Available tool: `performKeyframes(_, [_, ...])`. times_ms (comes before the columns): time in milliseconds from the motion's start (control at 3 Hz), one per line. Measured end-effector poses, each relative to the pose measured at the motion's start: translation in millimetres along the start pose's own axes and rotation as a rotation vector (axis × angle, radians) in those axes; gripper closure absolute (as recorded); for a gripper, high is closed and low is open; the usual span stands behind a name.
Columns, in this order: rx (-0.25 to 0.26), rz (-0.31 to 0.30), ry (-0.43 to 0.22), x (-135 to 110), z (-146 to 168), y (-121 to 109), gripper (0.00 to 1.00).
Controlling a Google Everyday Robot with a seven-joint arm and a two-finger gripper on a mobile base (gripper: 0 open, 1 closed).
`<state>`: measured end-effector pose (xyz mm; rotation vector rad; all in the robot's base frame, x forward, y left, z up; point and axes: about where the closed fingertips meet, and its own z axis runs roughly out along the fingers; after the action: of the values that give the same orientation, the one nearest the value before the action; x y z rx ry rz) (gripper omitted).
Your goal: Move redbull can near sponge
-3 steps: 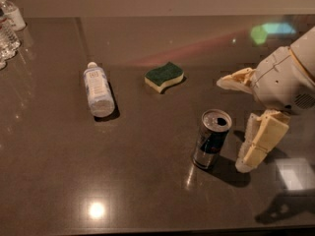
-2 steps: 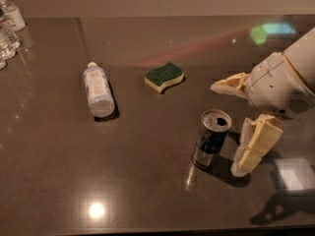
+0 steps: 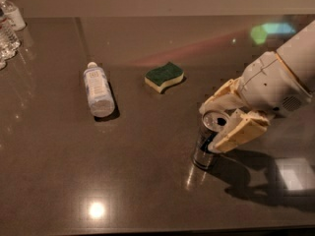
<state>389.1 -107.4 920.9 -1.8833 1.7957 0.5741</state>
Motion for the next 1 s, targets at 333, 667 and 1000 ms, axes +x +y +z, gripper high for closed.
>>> performKeyframes(333, [-0.002, -0.006, -0.008, -3, -1, -4, 0.63])
performKeyframes(667, [0.045, -0.005, 0.006, -8, -12, -27, 0.87])
performKeyframes(1000, [0.113, 0.006, 0.009, -13, -28, -61, 1.00])
